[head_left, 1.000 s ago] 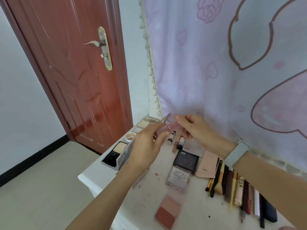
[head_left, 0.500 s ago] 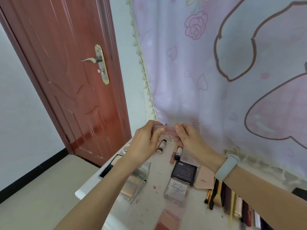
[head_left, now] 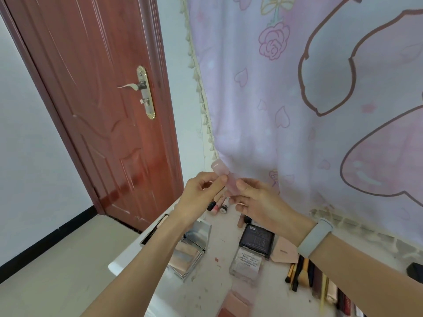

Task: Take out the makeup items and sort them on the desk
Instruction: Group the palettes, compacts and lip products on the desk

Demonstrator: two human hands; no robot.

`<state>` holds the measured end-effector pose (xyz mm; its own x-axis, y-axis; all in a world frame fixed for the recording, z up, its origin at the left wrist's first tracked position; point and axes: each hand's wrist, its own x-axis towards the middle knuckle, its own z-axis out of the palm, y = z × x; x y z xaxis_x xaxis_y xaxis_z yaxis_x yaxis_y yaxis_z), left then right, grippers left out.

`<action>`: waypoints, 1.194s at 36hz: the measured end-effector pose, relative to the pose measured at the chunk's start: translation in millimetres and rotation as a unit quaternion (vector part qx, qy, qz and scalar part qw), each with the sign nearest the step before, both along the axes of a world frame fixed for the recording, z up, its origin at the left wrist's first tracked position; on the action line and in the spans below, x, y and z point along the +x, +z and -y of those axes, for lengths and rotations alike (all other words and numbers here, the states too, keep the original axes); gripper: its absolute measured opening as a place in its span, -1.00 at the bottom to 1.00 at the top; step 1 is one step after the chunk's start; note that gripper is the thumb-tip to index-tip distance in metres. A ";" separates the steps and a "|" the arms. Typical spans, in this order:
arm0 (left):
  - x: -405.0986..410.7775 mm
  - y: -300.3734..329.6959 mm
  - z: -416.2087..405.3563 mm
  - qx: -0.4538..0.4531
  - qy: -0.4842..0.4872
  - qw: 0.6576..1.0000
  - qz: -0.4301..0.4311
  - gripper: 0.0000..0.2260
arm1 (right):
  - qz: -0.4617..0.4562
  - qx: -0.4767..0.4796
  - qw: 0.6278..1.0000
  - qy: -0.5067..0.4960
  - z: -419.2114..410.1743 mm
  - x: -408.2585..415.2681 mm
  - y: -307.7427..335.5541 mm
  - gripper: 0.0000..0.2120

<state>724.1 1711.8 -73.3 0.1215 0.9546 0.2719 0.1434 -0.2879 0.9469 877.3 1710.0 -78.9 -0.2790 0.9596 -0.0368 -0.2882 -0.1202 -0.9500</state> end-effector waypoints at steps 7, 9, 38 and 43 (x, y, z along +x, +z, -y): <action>-15.9 -7.7 10.3 0.061 0.012 0.992 -0.111 -0.90 | 0.260 0.142 0.953 -0.067 5.3 15.2 5.1 -0.71; -18.2 -16.1 16.6 0.086 -0.009 0.980 -0.180 -0.94 | 0.279 0.170 0.944 -0.040 10.5 15.0 10.8 -0.69; -37.5 -85.6 74.0 0.083 -0.014 0.962 -0.262 -0.72 | 0.543 0.329 0.757 0.153 44.3 -3.5 -14.6 -0.93; -45.2 -76.0 74.8 -0.017 -0.066 0.980 -0.186 -0.70 | 0.584 0.446 0.665 0.131 45.2 -2.5 -17.2 -0.74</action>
